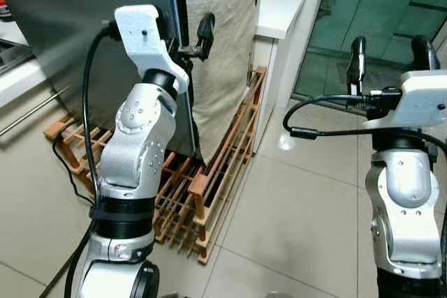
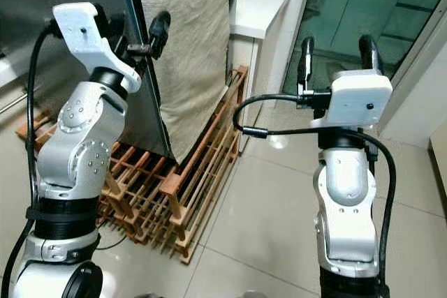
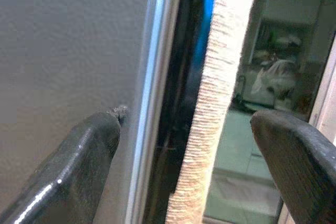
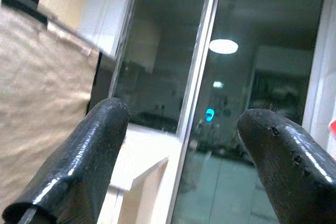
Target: Restocking fridge
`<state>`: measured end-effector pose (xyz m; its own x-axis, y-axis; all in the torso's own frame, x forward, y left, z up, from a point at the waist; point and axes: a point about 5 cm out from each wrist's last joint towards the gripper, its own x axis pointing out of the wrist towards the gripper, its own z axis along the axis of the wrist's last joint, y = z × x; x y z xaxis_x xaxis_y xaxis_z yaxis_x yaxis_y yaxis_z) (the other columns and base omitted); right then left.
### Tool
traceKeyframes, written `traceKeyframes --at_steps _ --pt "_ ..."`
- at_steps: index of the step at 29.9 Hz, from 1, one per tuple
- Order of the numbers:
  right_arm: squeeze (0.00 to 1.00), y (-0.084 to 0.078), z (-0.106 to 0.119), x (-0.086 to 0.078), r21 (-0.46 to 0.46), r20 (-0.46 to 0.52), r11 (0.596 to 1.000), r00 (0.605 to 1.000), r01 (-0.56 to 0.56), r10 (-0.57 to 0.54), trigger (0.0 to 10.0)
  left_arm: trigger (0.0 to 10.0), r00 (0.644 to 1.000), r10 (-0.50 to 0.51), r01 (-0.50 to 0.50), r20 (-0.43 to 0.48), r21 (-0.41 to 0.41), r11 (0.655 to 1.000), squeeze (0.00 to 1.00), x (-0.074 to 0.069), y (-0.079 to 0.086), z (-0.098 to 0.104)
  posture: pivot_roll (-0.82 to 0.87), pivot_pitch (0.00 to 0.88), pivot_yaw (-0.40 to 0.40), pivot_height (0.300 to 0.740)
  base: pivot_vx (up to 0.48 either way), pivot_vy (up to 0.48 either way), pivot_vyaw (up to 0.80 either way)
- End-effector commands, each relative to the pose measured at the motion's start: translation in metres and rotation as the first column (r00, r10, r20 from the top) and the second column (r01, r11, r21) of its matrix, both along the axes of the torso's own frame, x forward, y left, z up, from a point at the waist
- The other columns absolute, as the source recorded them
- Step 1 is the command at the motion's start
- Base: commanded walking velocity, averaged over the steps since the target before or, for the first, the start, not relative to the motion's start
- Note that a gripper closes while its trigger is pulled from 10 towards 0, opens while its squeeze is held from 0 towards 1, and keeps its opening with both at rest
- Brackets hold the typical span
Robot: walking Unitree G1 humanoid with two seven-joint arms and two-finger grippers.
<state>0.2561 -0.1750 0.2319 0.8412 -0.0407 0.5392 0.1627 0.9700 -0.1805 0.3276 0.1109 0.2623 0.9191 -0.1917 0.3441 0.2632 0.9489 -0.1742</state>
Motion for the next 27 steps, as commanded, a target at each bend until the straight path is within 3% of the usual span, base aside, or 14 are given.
traceKeyframes --at_steps 1,7,15,23,27 --pt "0.00 0.003 0.000 -0.003 0.010 -0.009 1.000 1.000 -0.014 0.014 10.0 10.0 1.000 -0.023 0.023 0.010 0.012 1.000 0.00 -0.001 -0.006 0.007 -0.18 0.000 0.038 0.711 0.000 0.000 0.00" --pt "0.00 0.001 -0.005 -0.007 0.011 -0.026 1.000 1.000 -0.008 0.008 10.0 10.0 0.999 -0.043 0.043 -0.001 0.002 0.999 0.00 0.000 -0.007 0.006 -0.18 0.000 0.042 0.711 0.000 0.000 0.00" --pt "0.00 0.003 -0.003 -0.006 0.005 -0.026 1.000 1.000 -0.008 0.008 10.0 10.0 0.986 -0.168 0.167 0.004 -0.118 0.979 0.00 -0.002 -0.025 0.022 -0.19 0.000 0.035 0.711 0.000 0.000 0.00" --pt "0.00 0.001 -0.002 -0.005 -0.002 -0.023 1.000 1.000 -0.002 0.002 10.0 10.0 0.974 -0.225 0.225 0.017 -0.141 0.964 0.00 -0.002 -0.035 0.029 -0.20 0.000 0.038 0.711 0.000 0.000 0.00" --pt "0.00 0.001 -0.002 -0.005 -0.002 -0.022 1.000 1.000 0.003 -0.003 10.0 10.0 0.975 -0.222 0.220 -0.006 -0.108 0.970 0.00 0.000 -0.039 0.026 -0.20 0.000 0.043 0.711 0.000 0.000 0.00"
